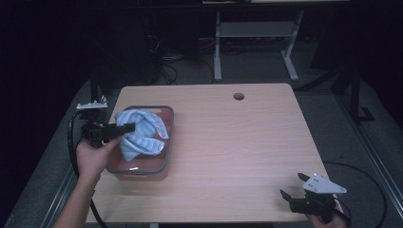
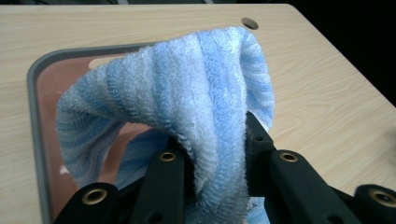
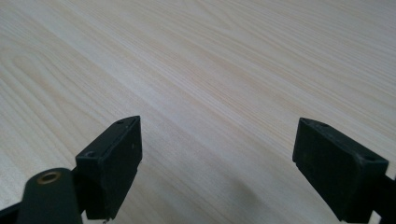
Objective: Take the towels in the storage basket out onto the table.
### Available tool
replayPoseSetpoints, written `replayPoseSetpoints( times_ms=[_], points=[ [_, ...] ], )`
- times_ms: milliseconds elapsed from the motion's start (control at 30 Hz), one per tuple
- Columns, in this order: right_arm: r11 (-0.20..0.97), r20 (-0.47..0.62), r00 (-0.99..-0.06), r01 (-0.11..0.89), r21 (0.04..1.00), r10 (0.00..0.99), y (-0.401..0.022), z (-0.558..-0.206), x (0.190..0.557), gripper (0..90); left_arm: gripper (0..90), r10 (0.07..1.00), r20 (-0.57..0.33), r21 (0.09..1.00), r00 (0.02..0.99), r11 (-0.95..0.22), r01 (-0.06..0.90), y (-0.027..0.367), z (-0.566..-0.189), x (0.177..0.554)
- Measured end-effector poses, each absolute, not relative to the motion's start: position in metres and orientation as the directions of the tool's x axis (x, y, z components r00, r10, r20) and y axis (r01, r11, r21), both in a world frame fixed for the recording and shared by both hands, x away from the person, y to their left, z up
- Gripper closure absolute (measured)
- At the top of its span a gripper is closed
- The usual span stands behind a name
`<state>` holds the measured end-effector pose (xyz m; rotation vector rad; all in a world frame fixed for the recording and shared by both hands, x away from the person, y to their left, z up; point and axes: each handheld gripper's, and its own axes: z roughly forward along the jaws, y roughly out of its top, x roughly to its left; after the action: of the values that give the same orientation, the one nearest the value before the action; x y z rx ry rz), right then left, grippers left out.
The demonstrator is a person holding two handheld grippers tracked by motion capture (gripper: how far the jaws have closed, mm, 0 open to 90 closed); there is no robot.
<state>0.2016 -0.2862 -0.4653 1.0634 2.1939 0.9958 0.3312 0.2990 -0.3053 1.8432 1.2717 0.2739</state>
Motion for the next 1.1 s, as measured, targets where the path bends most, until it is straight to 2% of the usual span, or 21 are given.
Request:
replayPoseSetpoints(
  times_ms=[1100],
  points=[
    [0.424, -0.12, -0.569, 0.439, 0.792, 0.814, -0.287, -0.465, 0.201, 15.2, 73.6, 0.742, -0.275, 0.778, 0.611, -0.202, 0.595, 0.228, -0.279, 0.333]
  ],
)
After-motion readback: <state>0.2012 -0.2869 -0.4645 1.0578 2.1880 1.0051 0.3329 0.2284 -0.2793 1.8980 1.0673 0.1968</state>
